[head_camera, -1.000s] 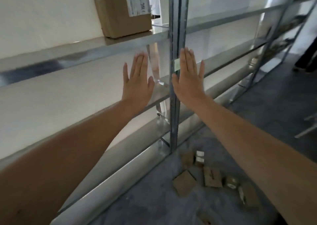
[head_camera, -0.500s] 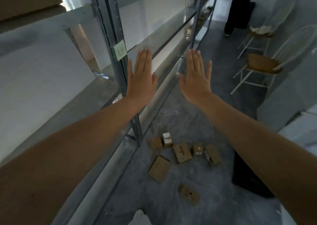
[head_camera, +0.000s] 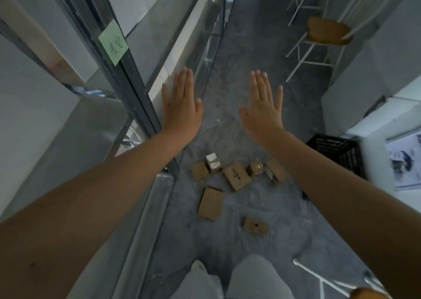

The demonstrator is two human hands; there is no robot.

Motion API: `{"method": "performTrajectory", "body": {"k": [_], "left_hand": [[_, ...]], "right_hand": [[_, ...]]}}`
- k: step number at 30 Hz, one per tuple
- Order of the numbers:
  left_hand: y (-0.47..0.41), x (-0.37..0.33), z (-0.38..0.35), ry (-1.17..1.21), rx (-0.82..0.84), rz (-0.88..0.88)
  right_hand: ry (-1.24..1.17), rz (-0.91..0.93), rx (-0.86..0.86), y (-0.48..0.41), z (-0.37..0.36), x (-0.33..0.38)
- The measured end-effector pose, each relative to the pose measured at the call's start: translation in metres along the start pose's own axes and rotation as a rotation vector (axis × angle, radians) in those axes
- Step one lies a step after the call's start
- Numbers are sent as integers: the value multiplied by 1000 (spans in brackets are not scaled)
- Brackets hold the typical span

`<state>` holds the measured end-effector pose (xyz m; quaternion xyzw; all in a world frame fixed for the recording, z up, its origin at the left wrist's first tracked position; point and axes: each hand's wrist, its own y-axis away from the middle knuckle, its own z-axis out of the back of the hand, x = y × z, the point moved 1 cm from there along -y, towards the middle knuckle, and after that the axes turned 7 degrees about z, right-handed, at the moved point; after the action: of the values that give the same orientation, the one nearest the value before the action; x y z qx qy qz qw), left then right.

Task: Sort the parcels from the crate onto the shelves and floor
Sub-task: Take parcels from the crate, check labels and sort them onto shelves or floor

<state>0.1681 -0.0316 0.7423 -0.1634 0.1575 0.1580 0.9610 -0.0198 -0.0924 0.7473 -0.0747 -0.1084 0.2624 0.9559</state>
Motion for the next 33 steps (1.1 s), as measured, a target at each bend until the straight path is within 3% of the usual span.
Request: {"method": "performTrajectory", "body": {"k": [13, 18, 23, 28, 33], "left_hand": [[22, -61, -182, -47, 343, 9], [45, -90, -296, 12, 456, 43], [98, -74, -432, 64, 639, 102], [181, -36, -559, 240, 1024, 459], [259, 17, -694, 204, 1239, 665]], "right_hand": [[-43, -211, 290, 50, -131, -149], [-41, -260, 406, 90, -206, -228], [-10, -335, 577, 159, -315, -300], [-149, -671, 700, 254, -453, -338], [-278, -898, 827, 335, -594, -351]]}}
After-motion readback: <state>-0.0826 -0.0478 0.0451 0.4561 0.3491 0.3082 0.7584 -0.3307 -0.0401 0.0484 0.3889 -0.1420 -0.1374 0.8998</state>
